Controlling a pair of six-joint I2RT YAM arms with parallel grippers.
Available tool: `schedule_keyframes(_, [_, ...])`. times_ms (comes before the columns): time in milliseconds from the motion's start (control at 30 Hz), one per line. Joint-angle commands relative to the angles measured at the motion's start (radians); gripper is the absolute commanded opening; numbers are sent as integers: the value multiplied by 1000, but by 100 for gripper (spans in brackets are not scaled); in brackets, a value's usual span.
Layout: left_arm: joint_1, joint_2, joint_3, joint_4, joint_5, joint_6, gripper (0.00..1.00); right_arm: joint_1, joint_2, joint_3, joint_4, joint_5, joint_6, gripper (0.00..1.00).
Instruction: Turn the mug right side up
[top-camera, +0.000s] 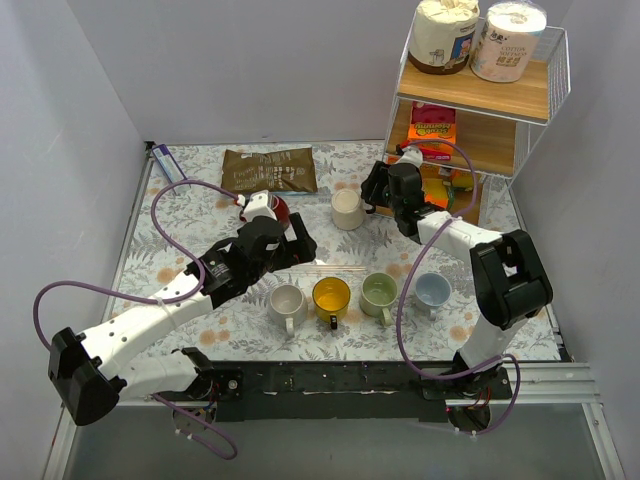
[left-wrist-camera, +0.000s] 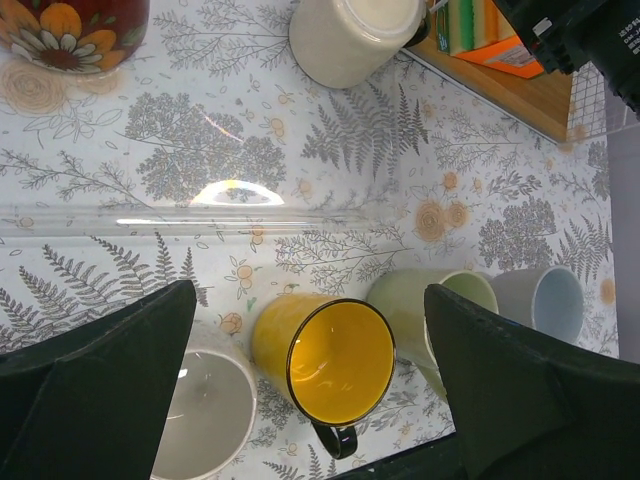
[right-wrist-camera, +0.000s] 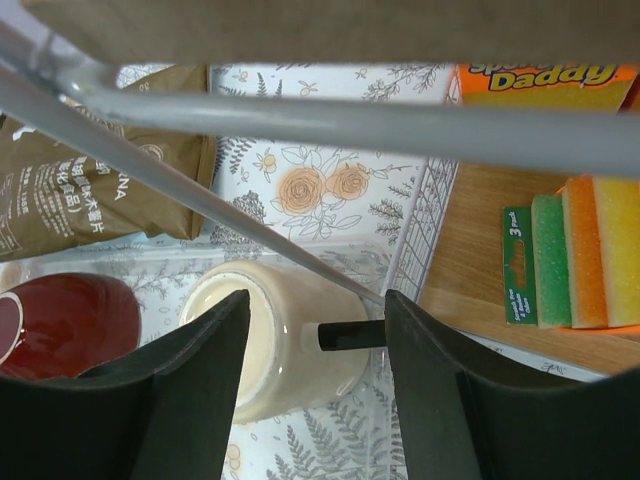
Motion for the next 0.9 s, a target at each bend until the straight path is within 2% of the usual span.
schedule_keyframes(0, [7, -11, 3, 18, 19, 4, 98, 1, 63, -3, -78, 13, 74, 64])
schedule_keyframes(467, [11, -44, -47, 13, 25, -14, 98, 29, 74, -47, -148, 36, 129, 63])
schedule_keyframes(867, [16, -56, -72, 21, 29, -19, 98, 64, -57, -182, -101, 123, 153, 62])
